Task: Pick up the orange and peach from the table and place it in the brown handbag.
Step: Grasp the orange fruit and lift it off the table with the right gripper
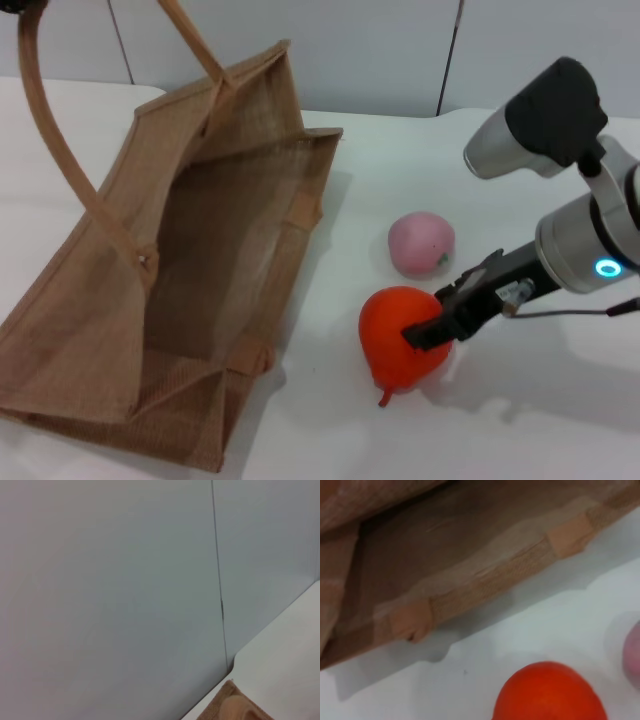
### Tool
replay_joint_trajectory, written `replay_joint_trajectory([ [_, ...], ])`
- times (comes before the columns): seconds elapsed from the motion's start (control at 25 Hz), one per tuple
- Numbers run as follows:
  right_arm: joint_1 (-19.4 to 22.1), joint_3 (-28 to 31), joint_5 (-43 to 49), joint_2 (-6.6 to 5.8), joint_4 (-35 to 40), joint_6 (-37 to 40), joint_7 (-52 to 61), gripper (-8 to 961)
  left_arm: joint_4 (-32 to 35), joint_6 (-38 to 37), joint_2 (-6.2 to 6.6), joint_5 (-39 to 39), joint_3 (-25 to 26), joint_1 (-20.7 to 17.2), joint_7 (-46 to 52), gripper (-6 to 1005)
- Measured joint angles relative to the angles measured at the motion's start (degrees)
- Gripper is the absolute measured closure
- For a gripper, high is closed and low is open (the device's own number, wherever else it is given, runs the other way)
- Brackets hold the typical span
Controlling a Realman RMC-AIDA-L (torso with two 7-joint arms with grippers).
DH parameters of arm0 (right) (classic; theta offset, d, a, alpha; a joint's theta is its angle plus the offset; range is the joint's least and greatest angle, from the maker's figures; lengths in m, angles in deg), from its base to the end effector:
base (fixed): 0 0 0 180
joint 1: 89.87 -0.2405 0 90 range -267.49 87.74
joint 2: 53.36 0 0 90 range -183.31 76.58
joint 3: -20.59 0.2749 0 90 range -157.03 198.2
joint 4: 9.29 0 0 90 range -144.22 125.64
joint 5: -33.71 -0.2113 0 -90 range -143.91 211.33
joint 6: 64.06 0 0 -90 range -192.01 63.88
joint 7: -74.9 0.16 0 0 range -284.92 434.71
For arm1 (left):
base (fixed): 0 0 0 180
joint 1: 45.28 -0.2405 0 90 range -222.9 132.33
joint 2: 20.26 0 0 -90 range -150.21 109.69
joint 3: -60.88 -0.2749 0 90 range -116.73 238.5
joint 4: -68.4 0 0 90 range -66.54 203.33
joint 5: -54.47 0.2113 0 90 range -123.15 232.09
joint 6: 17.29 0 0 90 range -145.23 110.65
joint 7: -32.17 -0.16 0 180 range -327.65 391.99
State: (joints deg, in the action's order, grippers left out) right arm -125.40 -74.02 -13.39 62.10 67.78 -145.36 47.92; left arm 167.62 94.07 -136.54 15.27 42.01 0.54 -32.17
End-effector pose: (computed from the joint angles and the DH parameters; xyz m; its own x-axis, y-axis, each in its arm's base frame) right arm 0.1580 0.3530 -0.0646 0.8014 -0.5748 0.1653 -0.5231 -0.8076 -0.2722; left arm -0.1646 0.3759 0.1957 0.9181 0.2905 0.2696 0.3962 -0.6576 -0.6407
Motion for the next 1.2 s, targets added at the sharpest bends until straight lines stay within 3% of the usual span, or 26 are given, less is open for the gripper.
replay_joint_trajectory([
  [0.28,-2.6,1.1,-0.1,0.02,-5.2,2.5,-0.6,249,0.0,-0.1,0.00,0.0,-1.7,-0.2,0.1,878],
  [0.84,-4.0,2.1,-0.5,0.19,-10.1,2.9,-0.1,251,-0.1,-0.6,-0.09,0.0,-2.3,-0.4,0.3,879],
  [1.2,-7.0,2.6,-6.4,-0.05,-17.9,3.6,-3.6,253,-0.8,-0.6,-0.09,0.0,-2.8,-0.4,0.2,879],
])
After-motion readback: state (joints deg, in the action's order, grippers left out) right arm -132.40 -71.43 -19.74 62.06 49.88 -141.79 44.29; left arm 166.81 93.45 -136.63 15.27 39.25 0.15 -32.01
